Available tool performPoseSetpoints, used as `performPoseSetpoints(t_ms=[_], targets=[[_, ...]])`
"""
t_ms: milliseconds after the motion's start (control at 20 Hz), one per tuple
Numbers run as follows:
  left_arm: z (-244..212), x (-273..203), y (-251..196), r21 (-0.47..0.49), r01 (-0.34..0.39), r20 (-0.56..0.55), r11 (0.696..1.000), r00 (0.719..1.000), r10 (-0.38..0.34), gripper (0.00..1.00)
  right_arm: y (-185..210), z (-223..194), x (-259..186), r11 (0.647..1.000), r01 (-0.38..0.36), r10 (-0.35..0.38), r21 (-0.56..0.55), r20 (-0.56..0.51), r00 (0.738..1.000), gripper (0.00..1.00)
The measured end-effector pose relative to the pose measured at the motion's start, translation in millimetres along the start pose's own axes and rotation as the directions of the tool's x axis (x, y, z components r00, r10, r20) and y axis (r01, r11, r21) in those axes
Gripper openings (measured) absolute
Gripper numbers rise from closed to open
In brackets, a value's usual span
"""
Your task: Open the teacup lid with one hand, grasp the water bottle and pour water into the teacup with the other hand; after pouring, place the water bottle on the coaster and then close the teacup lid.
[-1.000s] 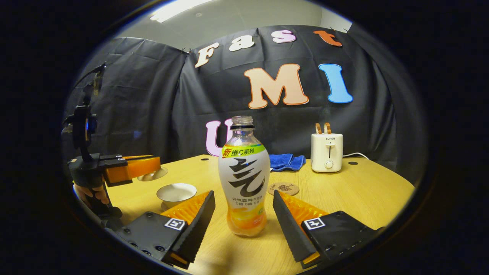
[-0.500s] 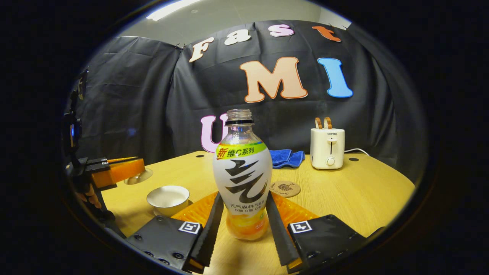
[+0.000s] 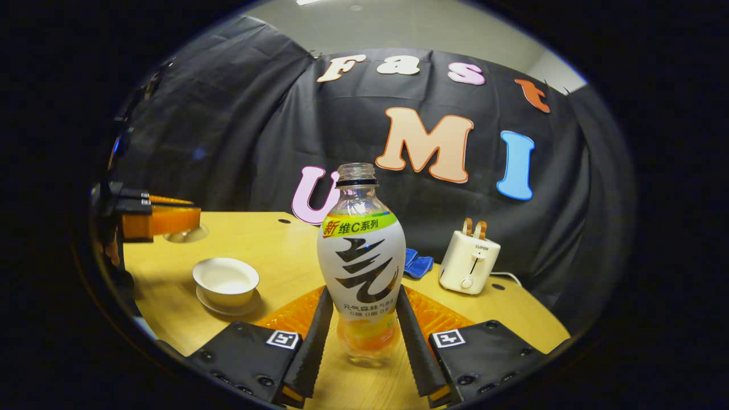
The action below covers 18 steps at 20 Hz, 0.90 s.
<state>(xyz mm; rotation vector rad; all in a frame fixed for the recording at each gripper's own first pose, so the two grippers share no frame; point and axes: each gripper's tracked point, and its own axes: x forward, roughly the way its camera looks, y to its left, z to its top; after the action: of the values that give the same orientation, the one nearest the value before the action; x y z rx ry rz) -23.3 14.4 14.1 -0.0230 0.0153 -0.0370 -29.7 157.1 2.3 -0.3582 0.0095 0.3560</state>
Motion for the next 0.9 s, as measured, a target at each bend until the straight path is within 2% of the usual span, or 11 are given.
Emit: performPoseSetpoints(t_ms=[150,200,350,600,650,750,900], targets=[[-2,-2,6,0.001,-0.009,-0.001,1.0,1.0,0.009,0.22,9,-4,-2,0.987,0.002,-0.002,-0.158,0.006,1.0,0.71],[-2,-3,9,0.004,-0.011,0.0,1.0,1.0,0.011,0.22,12,-5,-2,0.976,0.004,-0.003,-0.219,0.007,1.0,0.69],[-4,-5,18,0.015,-0.022,0.003,1.0,1.0,0.021,0.22,21,-8,-4,0.916,0.015,-0.009,-0.402,0.017,1.0,0.7],[-7,-9,36,0.021,-0.043,0.008,0.999,0.999,0.043,0.22,38,-19,2,0.852,-0.008,0.012,-0.524,0.003,1.0,0.7],[-8,-11,39,0.018,-0.046,0.006,0.999,0.999,0.046,0.22,40,-19,4,0.828,-0.005,0.009,-0.561,0.005,1.0,0.7],[-10,-10,44,0.003,-0.053,0.003,0.999,0.999,0.053,0.22,39,-20,6,0.759,0.012,-0.004,-0.651,0.014,1.0,0.69],[-13,-11,52,-0.001,-0.064,0.0,0.998,0.998,0.064,0.22,48,-24,10,0.673,0.001,0.014,-0.74,0.014,1.0,0.69]])
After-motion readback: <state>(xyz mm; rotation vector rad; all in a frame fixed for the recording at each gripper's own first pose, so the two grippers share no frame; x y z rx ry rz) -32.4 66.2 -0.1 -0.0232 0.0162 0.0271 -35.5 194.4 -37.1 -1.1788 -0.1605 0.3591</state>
